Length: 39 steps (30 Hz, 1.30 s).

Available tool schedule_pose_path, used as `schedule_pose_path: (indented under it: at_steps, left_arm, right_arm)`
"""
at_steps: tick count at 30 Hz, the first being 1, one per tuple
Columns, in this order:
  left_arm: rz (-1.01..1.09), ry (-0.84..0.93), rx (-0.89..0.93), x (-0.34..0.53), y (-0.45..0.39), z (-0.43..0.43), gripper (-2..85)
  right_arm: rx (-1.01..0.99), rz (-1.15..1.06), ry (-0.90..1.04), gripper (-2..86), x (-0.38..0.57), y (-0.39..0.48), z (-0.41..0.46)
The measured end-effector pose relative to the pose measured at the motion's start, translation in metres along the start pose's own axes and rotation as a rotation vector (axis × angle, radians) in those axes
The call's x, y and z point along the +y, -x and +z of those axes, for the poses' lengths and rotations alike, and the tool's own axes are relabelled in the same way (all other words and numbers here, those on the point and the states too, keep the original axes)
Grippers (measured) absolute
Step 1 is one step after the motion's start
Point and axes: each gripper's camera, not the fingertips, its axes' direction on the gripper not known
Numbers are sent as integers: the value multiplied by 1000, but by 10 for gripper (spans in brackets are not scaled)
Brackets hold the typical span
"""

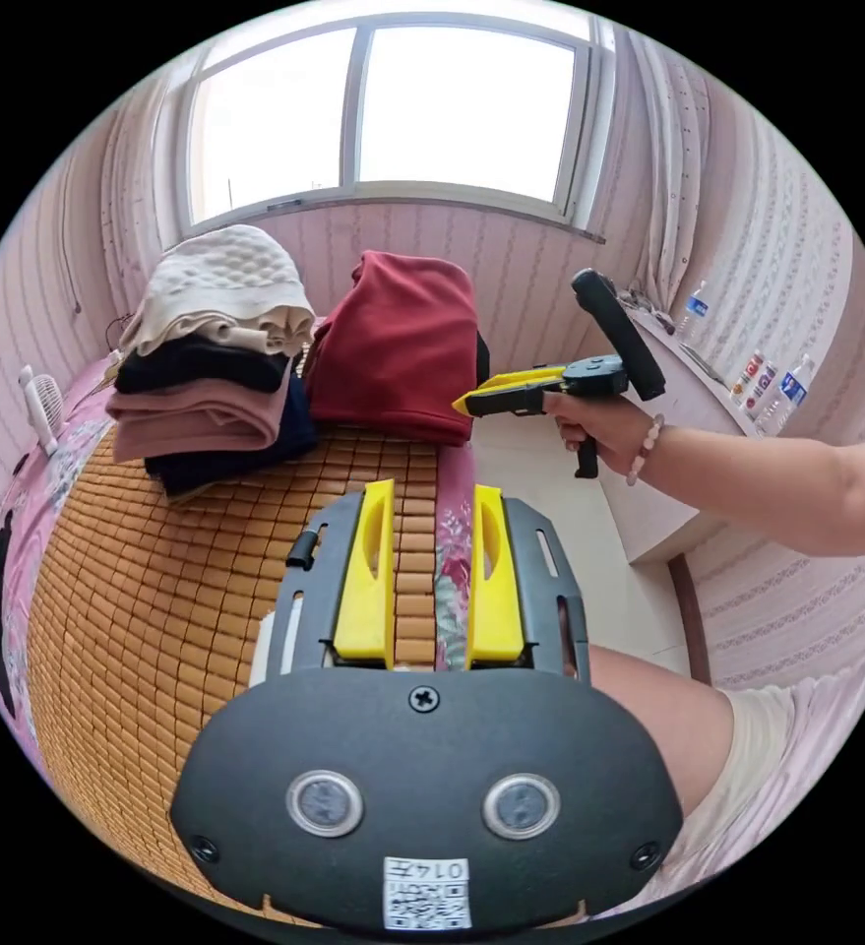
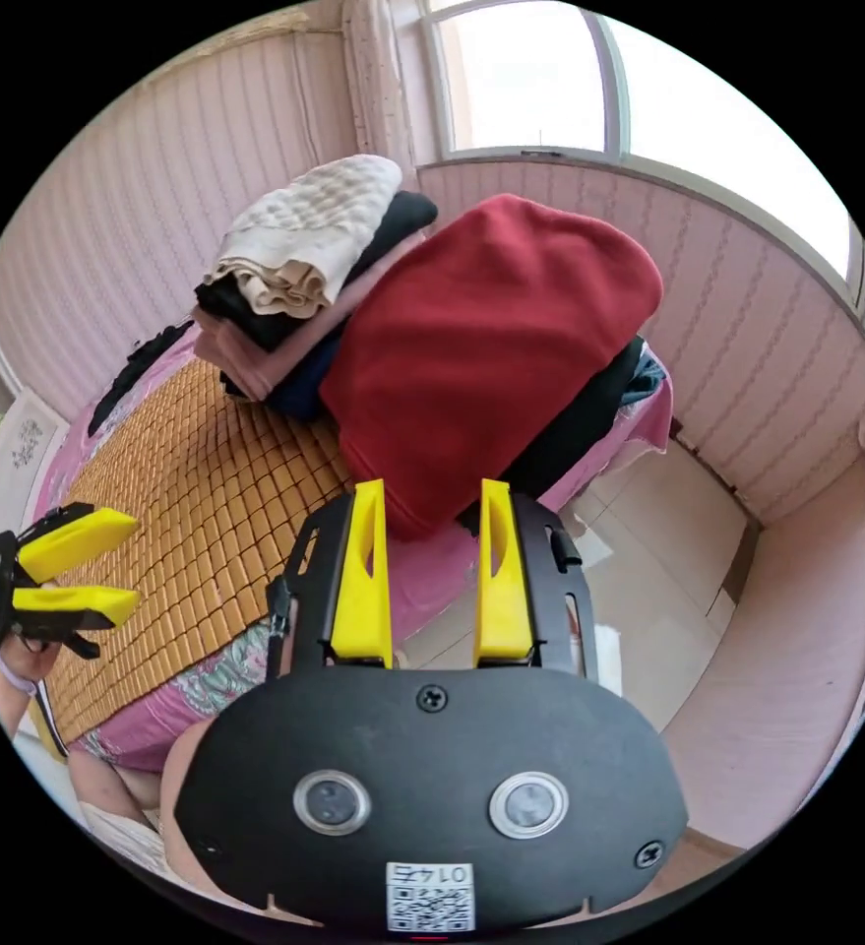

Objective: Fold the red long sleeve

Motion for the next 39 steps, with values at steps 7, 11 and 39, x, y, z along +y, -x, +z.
schedule_pose_path:
  at_steps: [7, 11, 39]
  left_arm:
    - [42, 98, -14, -76, -8, 113, 132]
    - [-2, 65, 7, -84, -14, 120, 107]
    - [-515, -169, -342, 263, 80, -356, 50]
  right_arm:
    - [-315, 97, -20, 27, -15, -54, -31]
    - [-490, 36, -111, 14, -9, -56, -82]
    - [-888, -683, 143, 17, 170, 415, -165]
